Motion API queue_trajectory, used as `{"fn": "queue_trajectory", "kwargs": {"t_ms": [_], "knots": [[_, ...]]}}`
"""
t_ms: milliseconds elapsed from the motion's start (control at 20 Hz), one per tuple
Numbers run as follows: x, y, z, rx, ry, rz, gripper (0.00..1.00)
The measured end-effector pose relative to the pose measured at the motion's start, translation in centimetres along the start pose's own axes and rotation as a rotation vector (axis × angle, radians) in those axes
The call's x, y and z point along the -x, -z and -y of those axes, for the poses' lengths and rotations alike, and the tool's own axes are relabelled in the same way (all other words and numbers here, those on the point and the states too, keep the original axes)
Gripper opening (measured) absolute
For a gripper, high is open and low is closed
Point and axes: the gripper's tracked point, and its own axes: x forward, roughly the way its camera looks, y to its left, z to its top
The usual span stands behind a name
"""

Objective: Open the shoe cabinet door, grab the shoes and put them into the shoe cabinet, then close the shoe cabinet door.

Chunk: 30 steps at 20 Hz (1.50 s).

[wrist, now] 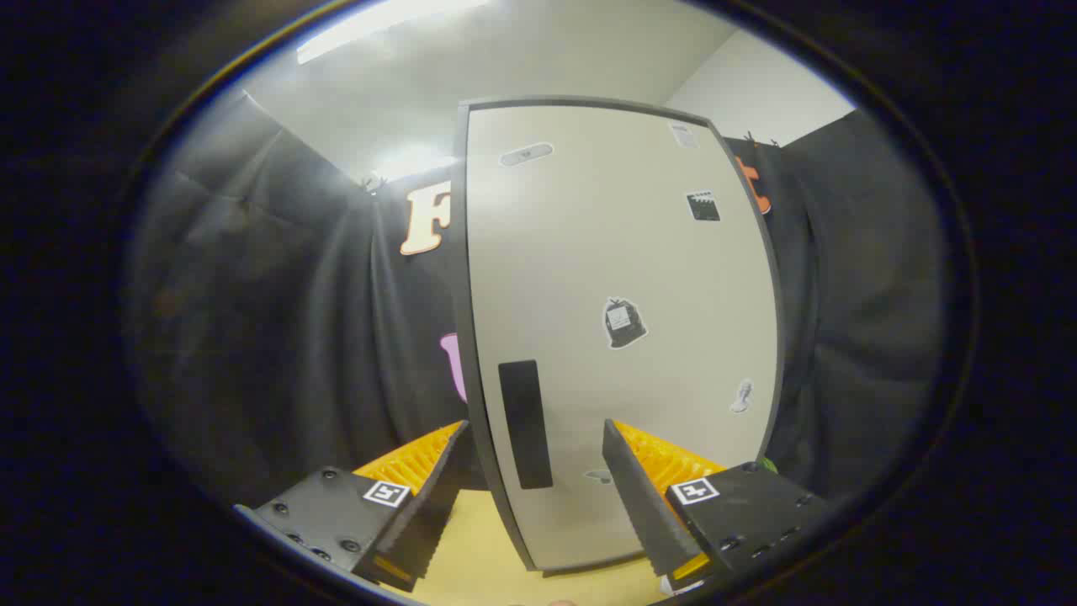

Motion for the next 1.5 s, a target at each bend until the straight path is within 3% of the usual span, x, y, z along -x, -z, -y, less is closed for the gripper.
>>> {"fn": "queue_trajectory", "kwargs": {"t_ms": [450,1050,1400,1500], "knots": [[-1.0,-1.9,1.0,0.002,-0.004,0.066,0.96],[-5.4,2.4,0.2,0.006,-0.028,-0.041,0.96],[-6.9,3.3,-0.7,-0.011,-0.052,-0.052,0.82],[-7.3,3.2,-1.0,-0.004,-0.056,-0.036,0.69]]}}
